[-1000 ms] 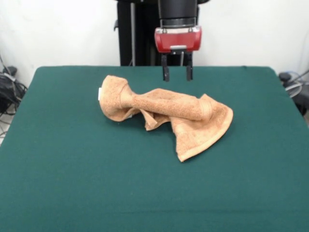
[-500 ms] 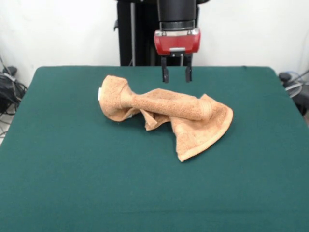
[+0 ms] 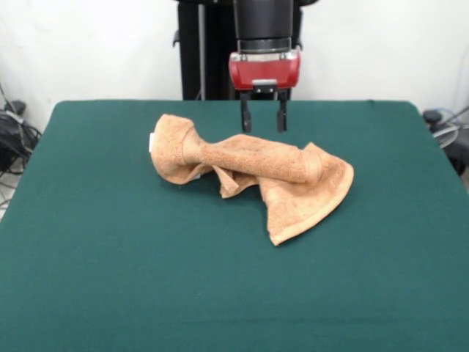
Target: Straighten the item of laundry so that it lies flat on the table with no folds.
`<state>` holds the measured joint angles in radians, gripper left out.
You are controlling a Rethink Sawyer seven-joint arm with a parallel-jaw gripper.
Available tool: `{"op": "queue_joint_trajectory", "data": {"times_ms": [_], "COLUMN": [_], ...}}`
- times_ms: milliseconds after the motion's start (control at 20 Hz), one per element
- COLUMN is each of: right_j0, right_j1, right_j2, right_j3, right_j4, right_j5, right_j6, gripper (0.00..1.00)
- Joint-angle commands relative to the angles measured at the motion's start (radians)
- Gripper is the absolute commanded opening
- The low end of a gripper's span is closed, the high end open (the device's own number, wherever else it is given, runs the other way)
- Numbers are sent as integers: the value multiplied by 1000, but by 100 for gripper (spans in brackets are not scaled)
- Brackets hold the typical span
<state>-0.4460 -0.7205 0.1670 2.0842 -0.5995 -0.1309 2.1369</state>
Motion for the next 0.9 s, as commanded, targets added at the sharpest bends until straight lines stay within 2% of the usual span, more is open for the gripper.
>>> {"op": "queue_joint_trajectory", "data": {"times_ms": [50, 350, 900], "right_j0": [-4, 0, -36], "right_j1": [63, 75, 110], "right_j2": [-11, -23, 10], "right_j3": [-101, -114, -138], "right_j4": [-52, -54, -72], "right_j5": [-59, -52, -31], "right_j6": [41, 41, 34], "gripper": [100, 100, 100]}}
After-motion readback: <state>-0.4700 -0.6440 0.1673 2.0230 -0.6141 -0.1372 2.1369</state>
